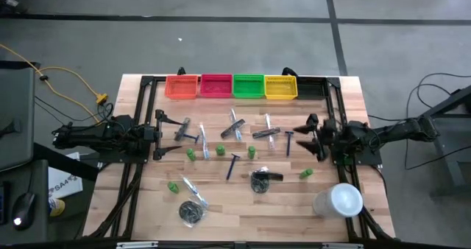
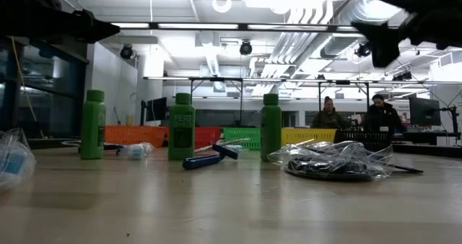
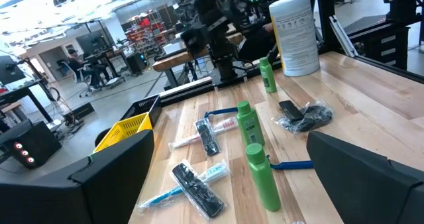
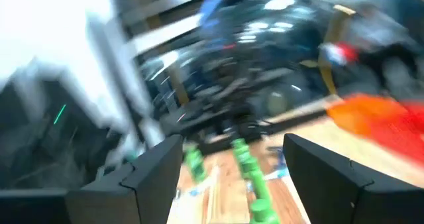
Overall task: Pick & Place Travel size toiletries
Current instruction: Put the blue razor into the black bin
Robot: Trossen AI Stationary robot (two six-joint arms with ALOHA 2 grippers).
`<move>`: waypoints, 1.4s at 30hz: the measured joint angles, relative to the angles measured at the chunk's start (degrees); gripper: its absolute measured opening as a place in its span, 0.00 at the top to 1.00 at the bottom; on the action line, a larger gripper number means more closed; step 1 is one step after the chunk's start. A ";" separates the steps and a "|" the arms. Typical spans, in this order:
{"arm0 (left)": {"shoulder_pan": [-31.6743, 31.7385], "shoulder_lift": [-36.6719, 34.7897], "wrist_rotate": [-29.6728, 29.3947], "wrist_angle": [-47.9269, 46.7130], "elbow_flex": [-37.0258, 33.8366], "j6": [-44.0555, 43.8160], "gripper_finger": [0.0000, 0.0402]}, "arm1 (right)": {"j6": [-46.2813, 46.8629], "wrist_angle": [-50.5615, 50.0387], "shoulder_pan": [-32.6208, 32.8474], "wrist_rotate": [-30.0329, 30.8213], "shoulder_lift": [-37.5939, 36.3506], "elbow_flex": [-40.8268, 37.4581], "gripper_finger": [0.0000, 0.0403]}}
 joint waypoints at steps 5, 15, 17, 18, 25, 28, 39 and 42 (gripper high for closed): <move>0.00 0.01 -0.01 0.01 0.00 0.00 0.01 | 14.46 -0.61 -0.01 7.31 0.01 0.00 0.36; 0.00 0.00 -0.02 -0.01 0.00 0.00 0.01 | 32.63 -8.74 0.01 6.57 0.03 2.88 0.36; 0.00 0.00 -0.02 -0.01 -0.02 0.00 0.01 | 32.98 -13.46 0.00 6.94 0.01 5.31 0.36; 0.00 0.00 -0.02 -0.01 -0.01 -0.01 0.01 | 33.02 -15.65 0.01 6.97 0.02 6.68 0.36; 0.00 0.00 0.00 -0.01 0.00 0.00 0.01 | 30.54 -27.80 0.01 5.50 2.33 16.25 0.36; 0.00 0.00 0.00 -0.01 0.00 0.00 0.01 | 31.38 -29.31 -0.01 3.46 5.05 19.56 0.36; 0.00 0.00 0.00 -0.01 -0.01 0.00 0.01 | 29.31 -52.12 -2.82 -3.67 15.13 34.79 0.36; 0.00 0.00 0.00 -0.01 -0.02 0.00 0.01 | 34.02 -60.75 -5.12 -3.01 18.36 39.51 0.36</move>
